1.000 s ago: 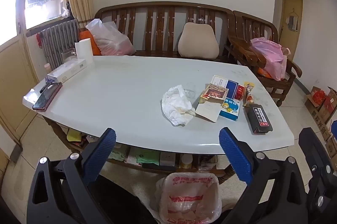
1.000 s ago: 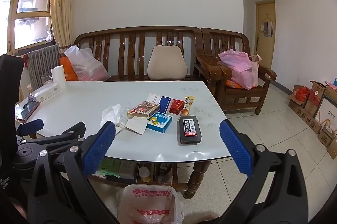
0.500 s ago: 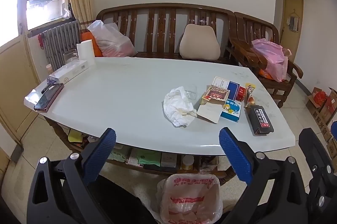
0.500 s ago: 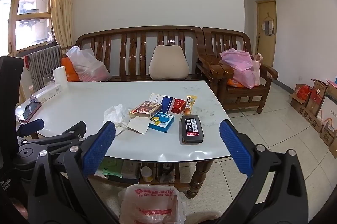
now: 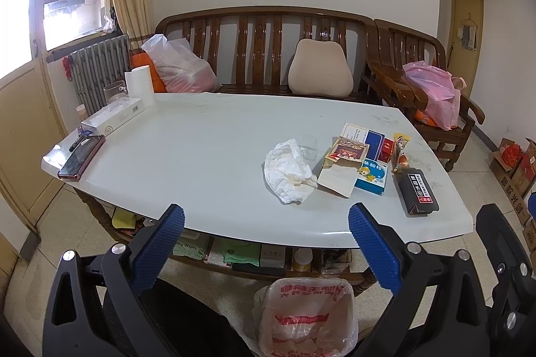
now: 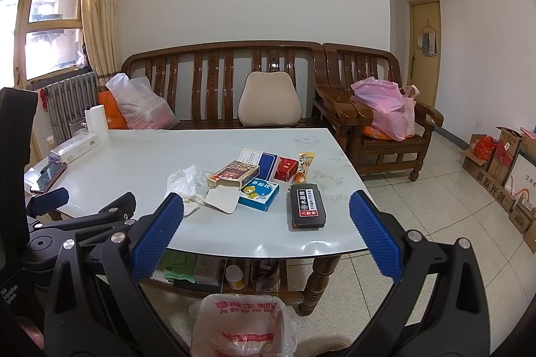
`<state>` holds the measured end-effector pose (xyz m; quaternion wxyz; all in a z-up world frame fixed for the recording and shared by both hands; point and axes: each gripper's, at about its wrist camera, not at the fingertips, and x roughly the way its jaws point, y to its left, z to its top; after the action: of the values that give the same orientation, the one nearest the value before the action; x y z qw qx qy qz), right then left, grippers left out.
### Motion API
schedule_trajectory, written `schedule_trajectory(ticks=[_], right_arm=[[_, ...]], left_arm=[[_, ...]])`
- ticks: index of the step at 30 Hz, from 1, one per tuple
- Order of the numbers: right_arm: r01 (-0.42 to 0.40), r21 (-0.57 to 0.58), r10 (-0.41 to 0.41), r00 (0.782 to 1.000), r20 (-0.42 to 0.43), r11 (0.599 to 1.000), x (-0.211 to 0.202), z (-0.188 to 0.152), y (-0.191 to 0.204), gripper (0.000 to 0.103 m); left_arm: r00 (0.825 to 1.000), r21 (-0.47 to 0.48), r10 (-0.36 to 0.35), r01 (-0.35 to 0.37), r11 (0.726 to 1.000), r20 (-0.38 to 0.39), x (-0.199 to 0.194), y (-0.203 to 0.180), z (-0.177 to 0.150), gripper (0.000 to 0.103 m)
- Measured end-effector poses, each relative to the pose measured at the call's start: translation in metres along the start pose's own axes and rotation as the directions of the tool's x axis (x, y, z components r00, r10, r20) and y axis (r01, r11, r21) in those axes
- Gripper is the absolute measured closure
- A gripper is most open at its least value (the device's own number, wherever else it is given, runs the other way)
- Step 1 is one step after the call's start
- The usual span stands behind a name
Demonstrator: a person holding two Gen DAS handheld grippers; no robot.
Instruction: Collect trash
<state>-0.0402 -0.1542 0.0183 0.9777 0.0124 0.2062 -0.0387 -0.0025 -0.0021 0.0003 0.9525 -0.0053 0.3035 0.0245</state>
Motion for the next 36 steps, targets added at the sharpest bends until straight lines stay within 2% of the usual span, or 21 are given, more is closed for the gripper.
schedule_trajectory(ticks=[36], right_arm=[[0.002,-0.006,-0.002,1.000,0.006,1.000,-0.0028,0.0011,0.0020,0.006]], left_arm=[[1.000,0.000,0.006,-0.006,1.000,-0.013,-0.0030,0.0017,-0.0011,0.007]])
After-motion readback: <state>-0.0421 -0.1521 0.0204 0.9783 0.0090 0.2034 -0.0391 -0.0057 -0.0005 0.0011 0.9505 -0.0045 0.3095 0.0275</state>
